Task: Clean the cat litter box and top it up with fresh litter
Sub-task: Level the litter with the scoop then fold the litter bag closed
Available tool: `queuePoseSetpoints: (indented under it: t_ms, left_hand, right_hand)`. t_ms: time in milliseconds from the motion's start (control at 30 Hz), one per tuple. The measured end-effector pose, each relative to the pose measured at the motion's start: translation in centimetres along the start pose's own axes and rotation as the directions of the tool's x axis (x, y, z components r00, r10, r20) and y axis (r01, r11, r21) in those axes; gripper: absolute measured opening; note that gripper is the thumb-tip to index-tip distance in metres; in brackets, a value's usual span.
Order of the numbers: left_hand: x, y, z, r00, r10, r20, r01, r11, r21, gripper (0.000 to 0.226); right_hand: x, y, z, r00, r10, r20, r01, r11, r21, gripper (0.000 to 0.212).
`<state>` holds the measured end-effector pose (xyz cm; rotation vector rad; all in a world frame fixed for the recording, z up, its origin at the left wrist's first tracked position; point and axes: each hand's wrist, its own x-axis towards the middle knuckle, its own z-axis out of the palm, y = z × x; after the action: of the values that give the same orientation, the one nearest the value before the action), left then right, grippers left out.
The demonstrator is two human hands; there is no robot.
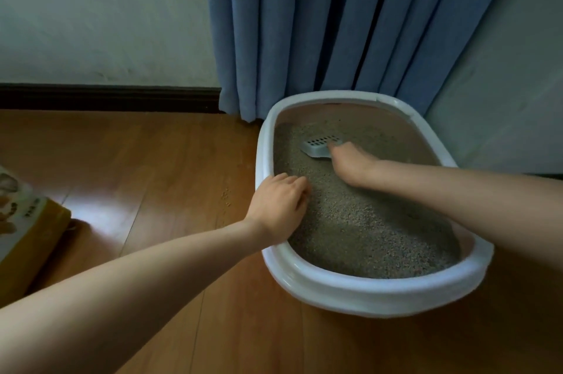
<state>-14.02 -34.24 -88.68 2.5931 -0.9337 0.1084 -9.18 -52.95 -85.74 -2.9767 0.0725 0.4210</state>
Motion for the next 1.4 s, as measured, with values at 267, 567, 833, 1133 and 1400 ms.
queuePoseSetpoints:
  t_ms: [267, 567, 833, 1133, 1400]
  left_hand:
    - [0.0, -0.4, 0.1, 1.0, -0.007, -0.012, 0.006, 0.999, -0.036, 0.017]
    - [0.0, -0.1, 0.2, 0.999, -0.005, -0.034, 0.004, 0.999, -0.036, 0.016]
    - [-0.1, 0.1, 0.0, 1.0, -0.023, 0.008, 0.024, 0.999, -0.028, 0.016]
    - [-0.2, 0.3, -0.6, 1.0, -0.015, 0.006, 0.015, 1.0, -0.027, 0.016]
    - [0.0, 0.0, -0.3, 1.0, -0.004, 0.012, 0.004, 1.0, -0.025, 0.016]
  right_hand:
    - [-6.4, 1.9, 1.7, 0.99, -0.086, 0.108, 0.102, 0.982, -0.16, 0.059]
    - [-15.5, 2.8, -1.4, 0.984, -0.056, 0.166, 0.076, 0.99, -0.118, 0.048]
    - [-6.0, 2.5, -1.8, 0.998, 0.069, -0.005, -0.068, 0.997, 0.045, 0.046]
    - [-2.4, 1.0, -1.6, 0.986, 0.163, -0.015, -0.162, 0.985, 0.061, 0.037]
    - [-11.2, 3.2, 0.5, 0.991, 0.023, 0.134, -0.018, 0.999, -0.037, 0.055]
